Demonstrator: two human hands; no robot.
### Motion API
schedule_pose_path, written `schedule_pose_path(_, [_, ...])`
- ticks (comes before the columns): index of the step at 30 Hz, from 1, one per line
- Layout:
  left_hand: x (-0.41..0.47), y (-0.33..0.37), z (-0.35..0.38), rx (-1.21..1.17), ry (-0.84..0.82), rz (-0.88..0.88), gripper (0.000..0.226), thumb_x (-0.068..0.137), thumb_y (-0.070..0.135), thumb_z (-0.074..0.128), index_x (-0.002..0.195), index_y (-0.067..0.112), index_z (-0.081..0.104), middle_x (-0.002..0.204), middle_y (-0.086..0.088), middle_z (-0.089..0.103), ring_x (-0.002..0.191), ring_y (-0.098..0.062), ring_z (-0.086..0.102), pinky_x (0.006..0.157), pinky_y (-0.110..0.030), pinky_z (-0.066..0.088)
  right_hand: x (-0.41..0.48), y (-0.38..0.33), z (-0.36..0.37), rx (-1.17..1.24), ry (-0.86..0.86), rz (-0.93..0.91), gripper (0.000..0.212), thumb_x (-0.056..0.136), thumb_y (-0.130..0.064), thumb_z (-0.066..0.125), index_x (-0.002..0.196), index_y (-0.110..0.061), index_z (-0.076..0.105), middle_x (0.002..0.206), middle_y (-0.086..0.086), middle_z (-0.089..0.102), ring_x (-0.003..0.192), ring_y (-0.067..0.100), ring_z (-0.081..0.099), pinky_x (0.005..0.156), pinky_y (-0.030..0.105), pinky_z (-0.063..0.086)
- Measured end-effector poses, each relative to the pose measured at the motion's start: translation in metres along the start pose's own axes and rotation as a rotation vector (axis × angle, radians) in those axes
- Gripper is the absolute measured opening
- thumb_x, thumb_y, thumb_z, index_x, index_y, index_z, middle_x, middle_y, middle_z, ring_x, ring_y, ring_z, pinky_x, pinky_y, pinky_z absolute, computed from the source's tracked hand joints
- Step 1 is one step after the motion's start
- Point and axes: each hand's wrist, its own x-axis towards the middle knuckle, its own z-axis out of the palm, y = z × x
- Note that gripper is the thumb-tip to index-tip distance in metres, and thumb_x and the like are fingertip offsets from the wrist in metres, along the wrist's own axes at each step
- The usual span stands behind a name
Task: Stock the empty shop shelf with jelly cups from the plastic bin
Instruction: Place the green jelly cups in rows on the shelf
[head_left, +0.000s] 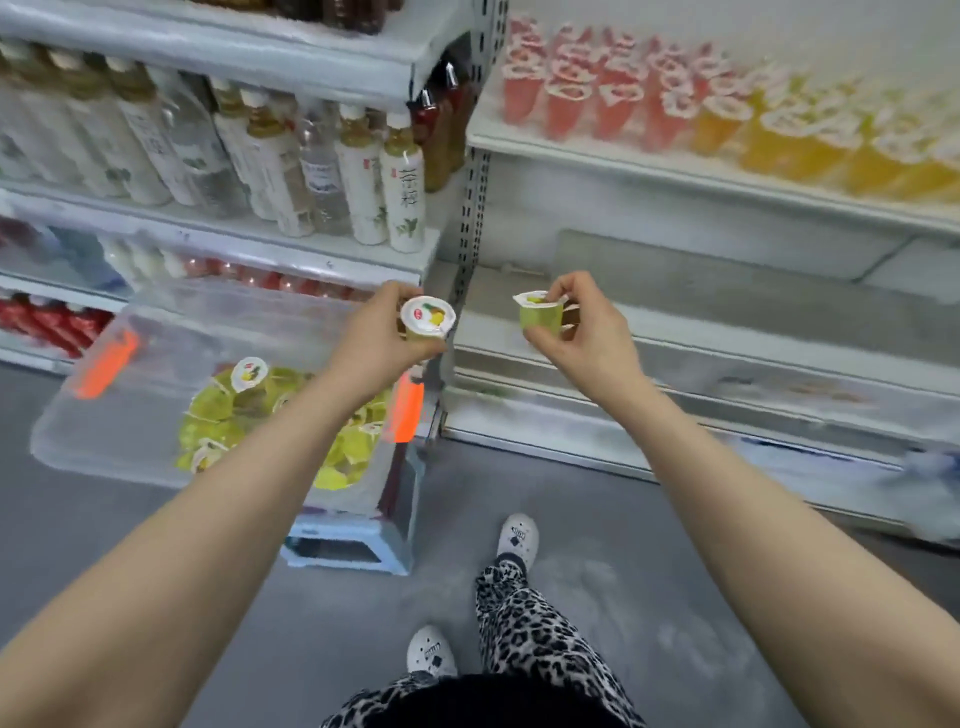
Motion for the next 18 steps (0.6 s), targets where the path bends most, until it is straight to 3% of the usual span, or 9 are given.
schedule_pose_path(4, [0.007,0.060,0.043,0.068,-0.096,0.113,0.061,0.067,0.027,0.085,0.121,0.021,0.057,0.108,0.006,0.066,0.096,-0.012,0.061,0.080,-0.023,0.043,-0.027,0.028,-0.067,-0.024,0.169,0.097,0.030,0.078,-0.031,0.073,0.094,-0.031,0.047,0.099,-0.007,0.062,0.077,0.016,0.062,0.072,0.036,0.053])
schedule_pose_path(7, [0.009,0.108,0.076,0.086,-0.177,0.206,0.057,0.068,0.029,0.085,0.117,0.020,0.058,0.110,0.004,0.068,0.097,-0.014,0.063,0.087,-0.029,0.048,-0.041,0.050,-0.116,-0.042,0.266,0.156,0.031,0.076,-0.029,0.072,0.093,-0.032,0.047,0.103,-0.007,0.063,0.079,0.018,0.063,0.075,0.038,0.053])
schedule_pose_path(12, [0.018,0.181,0.136,0.067,-0.268,0.306,0.051,0.068,0.035,0.085,0.111,0.025,0.059,0.102,0.008,0.068,0.090,-0.010,0.064,0.082,-0.028,0.049,-0.052,0.088,-0.197,-0.068,0.373,0.218,0.030,0.075,-0.028,0.073,0.093,-0.030,0.048,0.108,-0.005,0.065,0.081,0.018,0.065,0.075,0.039,0.055])
schedule_pose_path(18, [0.037,0.273,0.220,0.044,-0.289,0.404,0.046,0.069,0.039,0.083,0.106,0.028,0.059,0.102,0.011,0.065,0.091,-0.008,0.060,0.078,-0.026,0.045,-0.046,0.138,-0.302,-0.150,0.451,0.207,0.031,0.075,-0.029,0.076,0.094,-0.026,0.052,0.100,-0.007,0.063,0.081,0.012,0.062,0.069,0.024,0.048])
